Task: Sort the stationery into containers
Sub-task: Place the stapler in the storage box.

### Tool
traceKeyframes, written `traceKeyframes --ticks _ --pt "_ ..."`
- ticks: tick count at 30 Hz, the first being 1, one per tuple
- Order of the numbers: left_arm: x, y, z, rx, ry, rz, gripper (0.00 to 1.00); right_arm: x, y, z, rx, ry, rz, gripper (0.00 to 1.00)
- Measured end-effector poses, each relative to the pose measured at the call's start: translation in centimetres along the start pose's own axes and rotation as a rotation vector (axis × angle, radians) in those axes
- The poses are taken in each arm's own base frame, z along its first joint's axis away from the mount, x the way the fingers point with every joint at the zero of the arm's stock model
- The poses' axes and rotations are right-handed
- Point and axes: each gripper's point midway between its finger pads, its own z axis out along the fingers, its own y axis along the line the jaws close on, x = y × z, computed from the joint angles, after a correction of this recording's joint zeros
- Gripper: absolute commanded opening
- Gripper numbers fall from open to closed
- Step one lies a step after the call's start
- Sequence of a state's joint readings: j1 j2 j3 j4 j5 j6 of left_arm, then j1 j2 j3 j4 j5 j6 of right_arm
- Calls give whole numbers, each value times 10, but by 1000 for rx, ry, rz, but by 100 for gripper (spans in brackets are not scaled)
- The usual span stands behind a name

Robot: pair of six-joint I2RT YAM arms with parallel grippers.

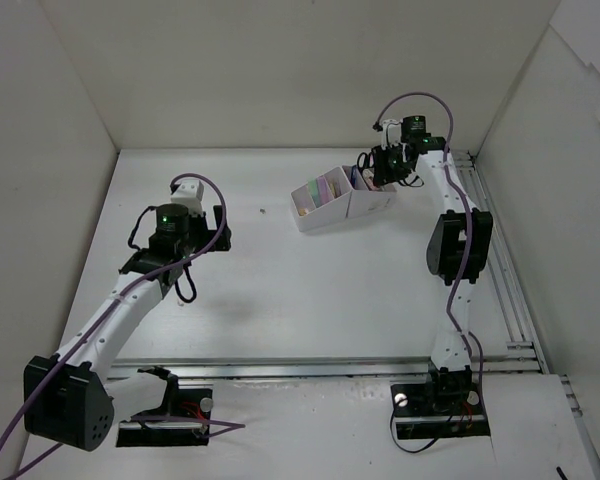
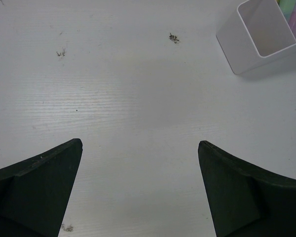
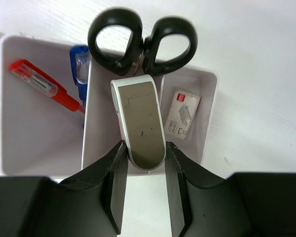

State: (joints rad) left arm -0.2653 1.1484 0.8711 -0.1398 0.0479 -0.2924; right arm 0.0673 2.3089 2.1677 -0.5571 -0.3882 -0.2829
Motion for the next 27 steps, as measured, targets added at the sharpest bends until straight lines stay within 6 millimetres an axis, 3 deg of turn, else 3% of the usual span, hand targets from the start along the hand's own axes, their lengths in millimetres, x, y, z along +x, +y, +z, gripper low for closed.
traceKeyframes --ticks 6,10,15,20,22,23,25,27 --pt "2 -1 3 4 11 0 100 -23 -12 -16 65 -82 25 0" --pt "4 -1 6 3 21 1 100 -32 -33 -29 131 -127 64 0" --pt "5 -1 11 1 34 1 100 -19 -46 -26 150 -107 91 0" --pt "3 -1 13 1 35 1 99 -11 -39 -18 135 -84 89 7" --pt "2 -1 13 1 33 1 100 -12 -33 -16 120 -84 83 22" --pt "2 -1 13 1 33 1 99 -12 -31 -16 113 -84 82 37" --pt "2 -2 13 1 32 1 99 -13 -27 -14 104 -84 77 40" --pt "2 -2 13 1 32 1 99 -14 -23 -13 99 -84 76 48"
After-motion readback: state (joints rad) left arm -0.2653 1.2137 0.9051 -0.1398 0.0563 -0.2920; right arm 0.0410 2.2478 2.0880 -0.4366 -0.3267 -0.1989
